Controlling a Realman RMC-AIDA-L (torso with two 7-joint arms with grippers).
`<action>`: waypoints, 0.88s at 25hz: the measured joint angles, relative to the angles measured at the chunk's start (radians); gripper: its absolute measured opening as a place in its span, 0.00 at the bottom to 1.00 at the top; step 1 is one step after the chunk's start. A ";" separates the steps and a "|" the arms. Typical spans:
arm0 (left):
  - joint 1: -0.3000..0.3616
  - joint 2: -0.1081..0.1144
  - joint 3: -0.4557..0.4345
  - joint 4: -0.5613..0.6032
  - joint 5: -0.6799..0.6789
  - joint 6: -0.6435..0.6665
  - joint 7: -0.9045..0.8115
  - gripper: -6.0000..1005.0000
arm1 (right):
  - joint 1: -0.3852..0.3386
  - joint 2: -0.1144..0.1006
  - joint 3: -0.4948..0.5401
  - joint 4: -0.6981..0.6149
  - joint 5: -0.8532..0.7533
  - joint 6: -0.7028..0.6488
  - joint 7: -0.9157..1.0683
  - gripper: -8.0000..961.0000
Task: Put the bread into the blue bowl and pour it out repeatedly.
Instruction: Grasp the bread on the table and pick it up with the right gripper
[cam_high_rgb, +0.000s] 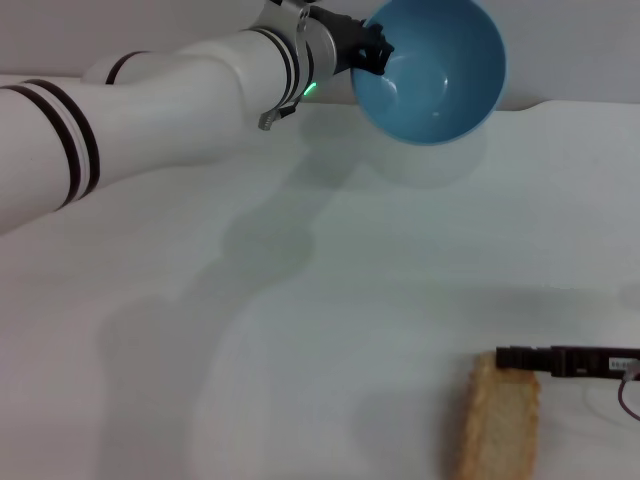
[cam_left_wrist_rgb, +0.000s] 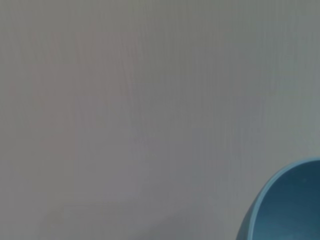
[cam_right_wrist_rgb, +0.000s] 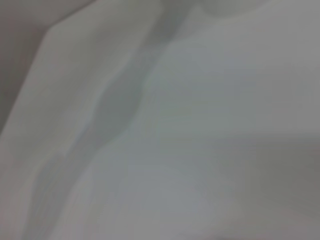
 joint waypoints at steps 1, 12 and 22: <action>0.001 0.000 0.001 0.000 0.000 0.000 0.000 0.01 | -0.002 0.001 -0.002 0.000 0.018 -0.006 -0.021 0.33; 0.026 0.000 0.004 0.005 -0.002 0.016 -0.012 0.01 | 0.026 -0.001 -0.006 -0.071 0.092 -0.084 -0.116 0.20; 0.028 0.000 0.004 0.005 -0.003 0.036 -0.013 0.01 | 0.029 0.000 0.000 -0.195 0.141 -0.153 -0.119 0.12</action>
